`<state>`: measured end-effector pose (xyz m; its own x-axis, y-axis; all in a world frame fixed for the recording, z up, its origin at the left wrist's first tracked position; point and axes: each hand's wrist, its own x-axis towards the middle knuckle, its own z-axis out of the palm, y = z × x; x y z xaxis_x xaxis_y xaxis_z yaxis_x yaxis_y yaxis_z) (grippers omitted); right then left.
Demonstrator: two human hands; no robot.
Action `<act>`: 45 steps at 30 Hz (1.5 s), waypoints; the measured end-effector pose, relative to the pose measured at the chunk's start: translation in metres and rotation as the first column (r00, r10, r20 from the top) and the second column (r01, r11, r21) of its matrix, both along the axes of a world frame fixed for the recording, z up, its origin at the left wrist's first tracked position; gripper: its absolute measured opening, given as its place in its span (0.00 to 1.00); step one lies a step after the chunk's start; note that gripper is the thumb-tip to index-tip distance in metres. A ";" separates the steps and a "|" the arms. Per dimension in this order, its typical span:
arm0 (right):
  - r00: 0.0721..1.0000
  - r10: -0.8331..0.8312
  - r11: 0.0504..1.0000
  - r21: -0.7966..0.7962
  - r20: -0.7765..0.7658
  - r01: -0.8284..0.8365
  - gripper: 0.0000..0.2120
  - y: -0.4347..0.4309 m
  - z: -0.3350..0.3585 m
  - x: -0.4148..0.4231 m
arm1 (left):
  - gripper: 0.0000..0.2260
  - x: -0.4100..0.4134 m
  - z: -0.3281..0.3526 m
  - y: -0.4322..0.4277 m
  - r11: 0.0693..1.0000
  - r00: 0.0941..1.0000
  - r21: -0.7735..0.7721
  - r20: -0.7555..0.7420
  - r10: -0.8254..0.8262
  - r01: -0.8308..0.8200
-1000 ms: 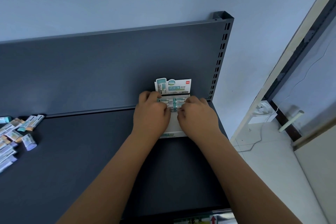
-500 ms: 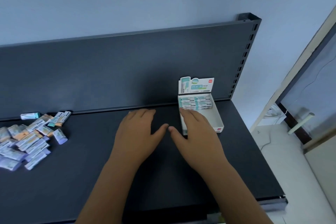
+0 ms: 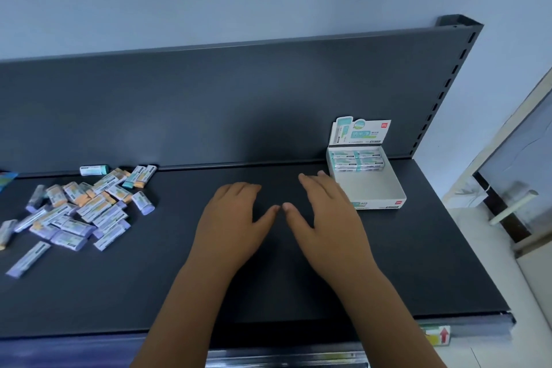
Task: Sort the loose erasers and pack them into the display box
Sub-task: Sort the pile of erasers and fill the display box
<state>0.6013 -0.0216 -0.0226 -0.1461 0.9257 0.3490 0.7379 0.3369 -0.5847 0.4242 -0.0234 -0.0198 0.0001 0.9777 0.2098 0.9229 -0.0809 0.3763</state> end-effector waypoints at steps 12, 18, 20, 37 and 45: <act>0.989 0.117 0.972 -0.194 -0.093 -0.134 0.29 0.010 -0.008 -0.077 | 0.24 -0.065 -0.004 -0.008 0.994 0.995 -0.046 0.014 0.098 -0.097; 0.989 0.139 0.967 -0.208 -0.050 -0.147 0.29 0.010 -0.006 -0.165 | 0.21 -0.139 -0.003 -0.015 0.997 0.994 0.041 -0.080 0.069 -0.066; 0.989 0.134 0.969 -0.200 -0.061 -0.143 0.28 0.006 -0.007 -0.198 | 0.20 -0.176 -0.003 -0.018 0.995 0.994 0.070 -0.076 0.078 -0.073; 0.998 0.062 0.981 -0.185 0.017 -0.058 0.24 -0.032 -0.021 -0.402 | 0.18 -0.404 -0.025 -0.051 0.996 0.983 0.017 0.162 0.085 -0.089; 0.950 -0.175 0.963 -0.157 0.257 0.220 0.15 0.029 -0.013 -0.392 | 0.12 -0.410 -0.029 -0.051 0.998 0.965 0.039 0.260 0.027 -0.039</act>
<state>0.2090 0.0075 -0.0352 -0.0121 0.9886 0.1504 0.9040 0.0751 -0.4208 0.0139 -0.0747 -0.0491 -0.0922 0.9662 0.2407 0.7965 -0.0735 0.6001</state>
